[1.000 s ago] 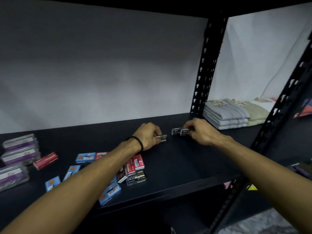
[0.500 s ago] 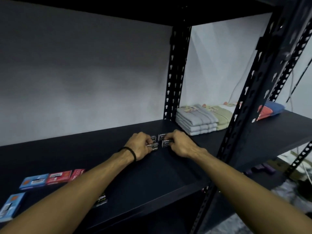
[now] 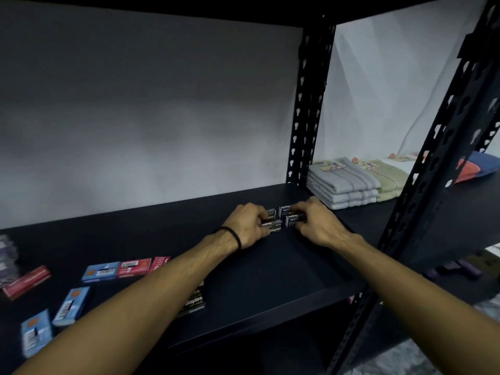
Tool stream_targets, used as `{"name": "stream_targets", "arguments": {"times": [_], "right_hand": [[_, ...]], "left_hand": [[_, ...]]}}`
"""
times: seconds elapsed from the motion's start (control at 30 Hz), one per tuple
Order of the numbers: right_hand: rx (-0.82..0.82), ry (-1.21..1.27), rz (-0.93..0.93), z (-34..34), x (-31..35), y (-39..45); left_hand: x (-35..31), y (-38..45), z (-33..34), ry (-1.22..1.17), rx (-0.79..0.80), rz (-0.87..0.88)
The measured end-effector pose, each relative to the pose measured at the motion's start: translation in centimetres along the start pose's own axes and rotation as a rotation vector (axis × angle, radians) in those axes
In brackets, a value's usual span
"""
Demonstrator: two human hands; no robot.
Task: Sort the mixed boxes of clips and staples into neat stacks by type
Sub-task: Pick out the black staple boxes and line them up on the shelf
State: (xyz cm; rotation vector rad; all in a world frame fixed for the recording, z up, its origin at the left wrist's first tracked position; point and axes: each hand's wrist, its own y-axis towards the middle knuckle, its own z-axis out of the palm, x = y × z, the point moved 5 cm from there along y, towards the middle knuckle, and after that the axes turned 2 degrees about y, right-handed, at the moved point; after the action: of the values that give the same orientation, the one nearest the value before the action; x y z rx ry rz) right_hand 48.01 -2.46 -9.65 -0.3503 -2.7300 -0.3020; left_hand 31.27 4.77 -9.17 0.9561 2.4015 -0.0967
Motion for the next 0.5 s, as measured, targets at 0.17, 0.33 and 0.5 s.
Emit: {"name": "stream_targets", "arguments": {"times": [0.17,0.33,0.5], "right_hand": [[-0.123,-0.054,-0.002,-1.6,1.4,-1.0],[-0.167,-0.004,-0.091,-2.2,5.2,-2.0],[-0.113,0.072,-0.222,-0.4,10.3,-3.7]], "left_hand": [[1.8,-2.7,-2.9,0.008,-0.041,0.0],[4.6,-6.7,-6.4,0.014,-0.072,-0.022],[7.3,-10.8,-9.1,0.033,-0.11,-0.057]]}}
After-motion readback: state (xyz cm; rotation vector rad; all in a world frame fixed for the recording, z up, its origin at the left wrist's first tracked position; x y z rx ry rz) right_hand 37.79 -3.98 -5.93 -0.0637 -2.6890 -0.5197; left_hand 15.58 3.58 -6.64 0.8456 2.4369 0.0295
